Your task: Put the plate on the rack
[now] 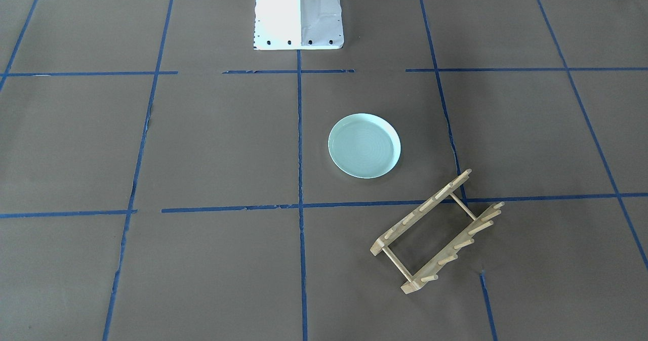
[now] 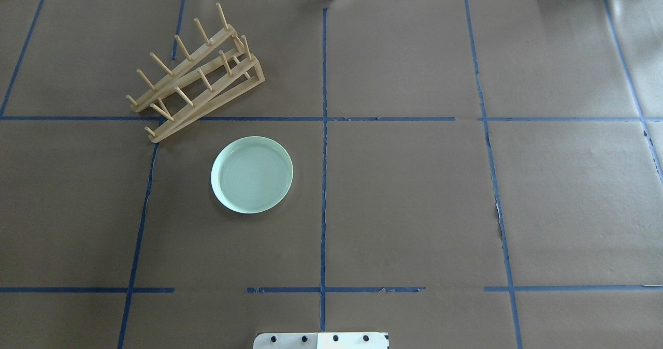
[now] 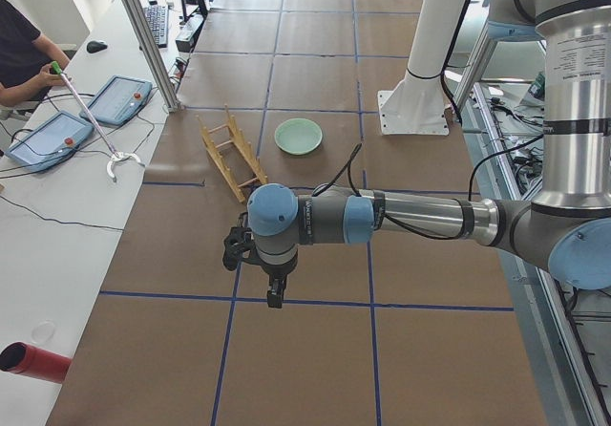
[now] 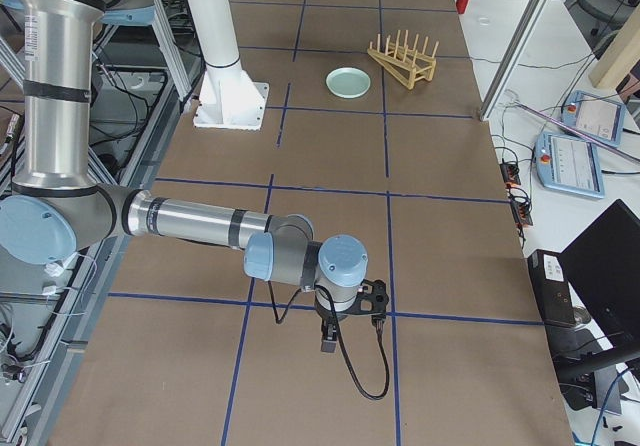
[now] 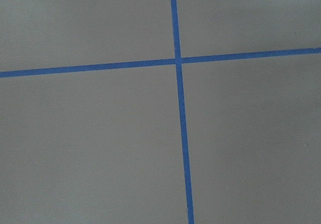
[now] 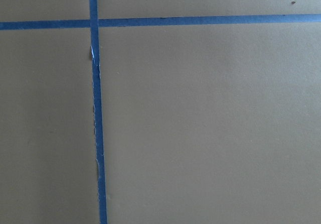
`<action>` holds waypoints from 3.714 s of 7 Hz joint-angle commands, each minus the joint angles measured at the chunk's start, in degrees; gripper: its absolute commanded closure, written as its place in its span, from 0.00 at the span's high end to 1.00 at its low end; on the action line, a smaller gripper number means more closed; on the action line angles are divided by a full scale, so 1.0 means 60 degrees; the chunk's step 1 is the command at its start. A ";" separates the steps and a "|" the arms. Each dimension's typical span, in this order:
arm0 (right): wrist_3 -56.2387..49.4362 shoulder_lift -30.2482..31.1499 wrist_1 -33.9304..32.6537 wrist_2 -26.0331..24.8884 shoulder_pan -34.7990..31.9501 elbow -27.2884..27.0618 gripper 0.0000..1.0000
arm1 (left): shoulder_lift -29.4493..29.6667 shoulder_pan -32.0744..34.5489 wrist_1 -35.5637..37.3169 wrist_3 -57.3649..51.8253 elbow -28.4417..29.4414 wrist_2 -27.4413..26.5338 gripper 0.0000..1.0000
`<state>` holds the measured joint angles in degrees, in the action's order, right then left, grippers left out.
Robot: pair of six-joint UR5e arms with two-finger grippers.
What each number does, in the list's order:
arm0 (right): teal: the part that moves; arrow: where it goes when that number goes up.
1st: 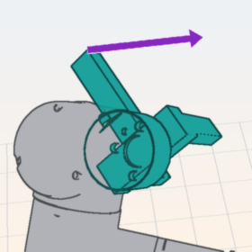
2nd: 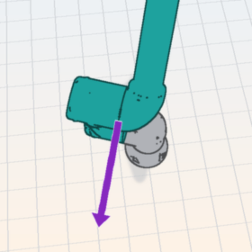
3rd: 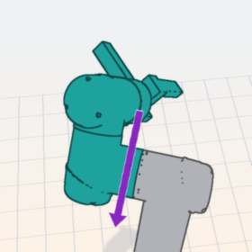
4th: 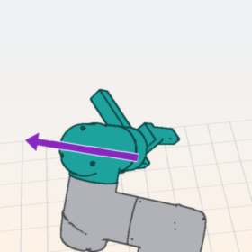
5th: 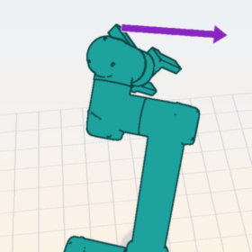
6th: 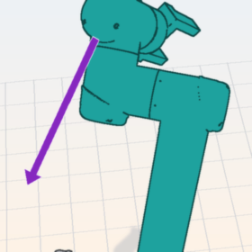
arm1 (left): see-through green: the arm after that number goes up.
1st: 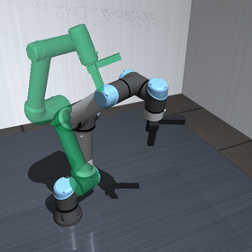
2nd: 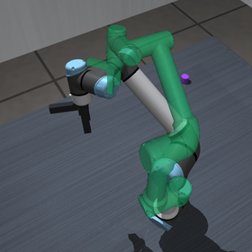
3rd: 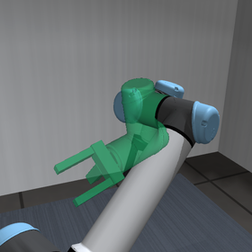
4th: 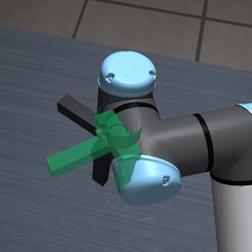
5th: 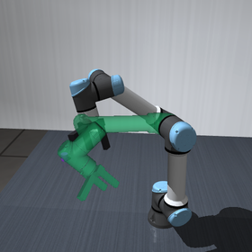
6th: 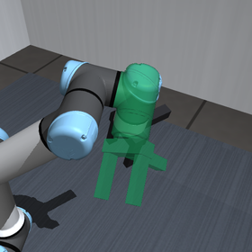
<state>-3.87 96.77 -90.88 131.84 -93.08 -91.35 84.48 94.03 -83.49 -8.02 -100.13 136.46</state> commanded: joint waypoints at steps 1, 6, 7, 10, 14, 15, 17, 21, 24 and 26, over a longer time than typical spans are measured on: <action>0.0000 0.0000 0.0000 0.0000 0.0000 0.0005 1.00 | -0.0002 -0.0012 -0.0016 0.0019 0.0077 0.0020 1.00; 0.0000 0.0000 0.0000 0.0000 0.0000 0.0005 1.00 | 0.0275 -0.2406 -0.2719 0.5245 -0.1471 0.1162 1.00; 0.0000 0.0000 0.0000 0.0000 0.0000 -0.0009 1.00 | 0.0813 -0.3342 -0.2958 0.7206 -0.1722 0.1090 1.00; 0.0000 0.0000 0.0000 0.0000 0.0000 -0.0009 1.00 | 0.3505 -0.6315 -0.2568 1.1927 -0.1842 -0.0551 1.00; 0.0000 0.0000 0.0000 0.0000 0.0000 -0.0009 1.00 | 0.7711 -0.8784 -0.0440 1.4007 0.0903 -0.2425 1.00; 0.0000 0.0000 0.0000 0.0000 0.0000 -0.0009 1.00 | 0.8588 -0.9192 -0.0455 1.4022 0.2319 -0.2731 1.00; 0.0000 0.0000 0.0000 0.0000 0.0000 -0.0009 1.00 | 0.9242 -0.9691 -0.0891 1.4240 0.3972 -0.3259 1.00; 0.0000 0.0000 0.0000 0.0000 0.0000 -0.0009 1.00 | 0.9358 -1.0002 -0.1582 1.4799 0.4559 -0.3818 0.63; 0.0000 0.0000 0.0000 0.0000 0.0000 -0.0009 1.00 | 0.9300 -1.0002 -0.1627 1.4799 0.4574 -0.3818 0.21; 0.0000 0.0000 0.0000 0.0000 0.0000 -0.0009 1.00 | 0.9270 -0.9973 -0.1598 1.4915 0.4560 -0.3789 0.00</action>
<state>-3.87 96.77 -90.88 131.84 -93.08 -91.41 140.25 34.07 -93.16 81.00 -72.77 113.60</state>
